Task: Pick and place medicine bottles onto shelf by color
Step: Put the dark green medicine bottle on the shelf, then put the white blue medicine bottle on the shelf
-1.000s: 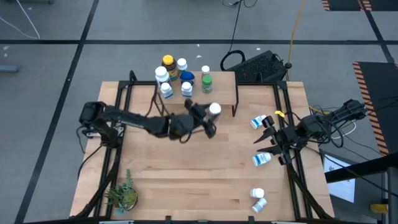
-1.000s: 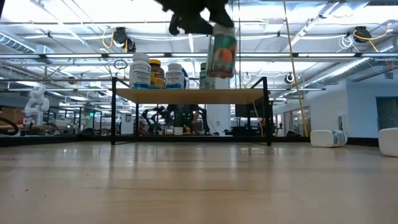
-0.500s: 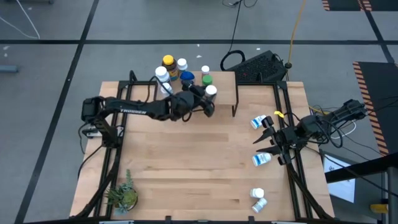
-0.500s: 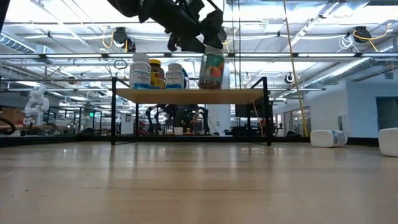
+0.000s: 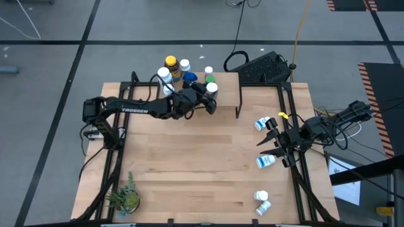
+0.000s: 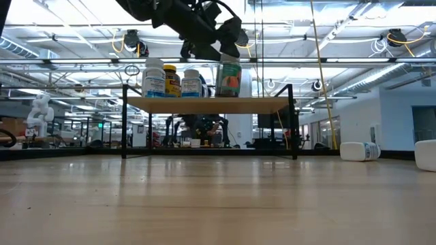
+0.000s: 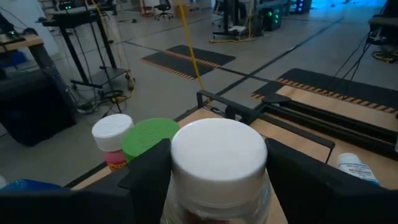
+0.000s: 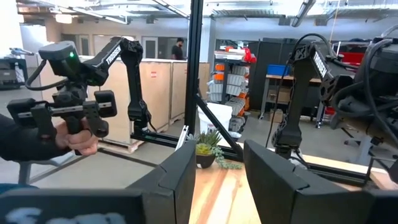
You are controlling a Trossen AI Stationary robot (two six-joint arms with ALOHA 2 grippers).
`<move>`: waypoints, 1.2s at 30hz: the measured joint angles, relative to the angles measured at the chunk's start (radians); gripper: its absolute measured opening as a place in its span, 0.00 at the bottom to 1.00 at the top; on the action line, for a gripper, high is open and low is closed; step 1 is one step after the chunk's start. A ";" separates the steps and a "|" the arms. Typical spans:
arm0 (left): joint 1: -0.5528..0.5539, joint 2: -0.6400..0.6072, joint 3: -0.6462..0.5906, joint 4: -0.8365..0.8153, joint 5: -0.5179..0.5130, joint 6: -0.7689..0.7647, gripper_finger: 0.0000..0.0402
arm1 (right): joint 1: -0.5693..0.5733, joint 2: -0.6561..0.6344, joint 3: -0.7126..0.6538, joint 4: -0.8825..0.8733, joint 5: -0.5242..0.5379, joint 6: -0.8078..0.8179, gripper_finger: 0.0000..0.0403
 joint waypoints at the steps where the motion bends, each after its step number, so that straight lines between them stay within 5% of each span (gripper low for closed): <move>1: 0.001 0.000 0.000 -0.007 -0.001 0.001 0.64 | 0.000 0.000 0.000 0.000 0.000 0.008 0.32; 12: 0.022 -0.001 -0.001 -0.039 0.001 -0.017 0.83 | 0.000 0.019 0.000 0.005 0.000 0.036 0.32; 25: -0.106 -0.199 -0.003 -0.229 -0.004 -0.003 0.85 | -0.004 0.158 0.000 0.116 0.052 0.033 0.32; 36: -0.360 -0.292 -0.116 -0.247 -0.265 -0.067 0.85 | -0.019 0.494 0.000 0.440 0.084 0.119 0.32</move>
